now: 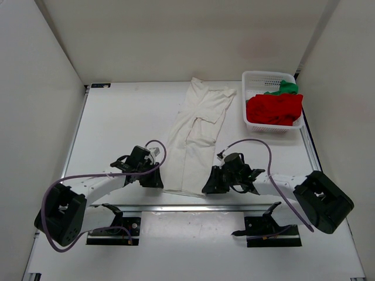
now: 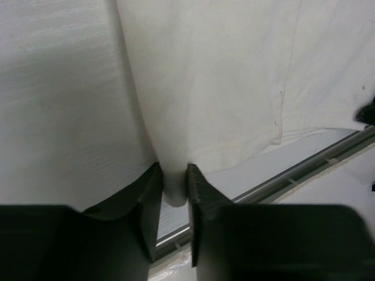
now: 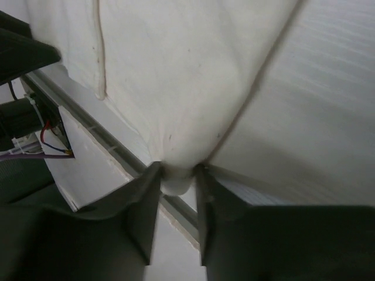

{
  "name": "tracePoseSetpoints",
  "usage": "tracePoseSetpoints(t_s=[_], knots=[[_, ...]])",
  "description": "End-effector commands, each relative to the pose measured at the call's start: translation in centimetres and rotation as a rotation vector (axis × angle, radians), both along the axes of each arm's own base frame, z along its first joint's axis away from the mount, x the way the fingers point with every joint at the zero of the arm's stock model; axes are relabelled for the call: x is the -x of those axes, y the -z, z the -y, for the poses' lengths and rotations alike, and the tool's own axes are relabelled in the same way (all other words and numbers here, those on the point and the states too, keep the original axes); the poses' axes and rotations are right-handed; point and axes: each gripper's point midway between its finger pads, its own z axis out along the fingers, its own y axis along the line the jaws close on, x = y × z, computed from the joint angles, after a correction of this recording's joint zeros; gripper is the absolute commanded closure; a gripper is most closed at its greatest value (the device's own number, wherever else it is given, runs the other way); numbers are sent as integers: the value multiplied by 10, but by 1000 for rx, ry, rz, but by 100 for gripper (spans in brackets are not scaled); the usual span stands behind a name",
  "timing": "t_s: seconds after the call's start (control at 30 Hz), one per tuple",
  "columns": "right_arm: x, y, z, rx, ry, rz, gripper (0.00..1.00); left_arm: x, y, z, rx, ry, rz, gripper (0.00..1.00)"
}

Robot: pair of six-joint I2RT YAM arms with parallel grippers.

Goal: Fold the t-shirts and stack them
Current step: Grab the bottom of the folded rectangular tshirt with both arms

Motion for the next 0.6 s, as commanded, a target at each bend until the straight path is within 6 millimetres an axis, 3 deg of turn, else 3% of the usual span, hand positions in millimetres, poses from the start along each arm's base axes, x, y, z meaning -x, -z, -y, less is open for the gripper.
tracePoseSetpoints(t_s=[0.0,0.07,0.17,0.3,0.47,0.57], knots=[[-3,-6,-17,-23,-20,11,76,8,-4,7,50,21,-12,69],[2,-4,-19,-19,-25,-3,91,6,-6,7,55,17,0,81],[13,-9,-21,-13,-44,-11,100,11,-12,5,82,13,-14,92],[32,-18,-14,27,-84,-16,100,14,-34,5,143,21,7,100],[62,-29,-9,16,-111,-37,100,17,-57,-6,189,-4,33,100],[58,-36,-7,6,-85,-14,100,14,-71,1,240,-3,53,100]])
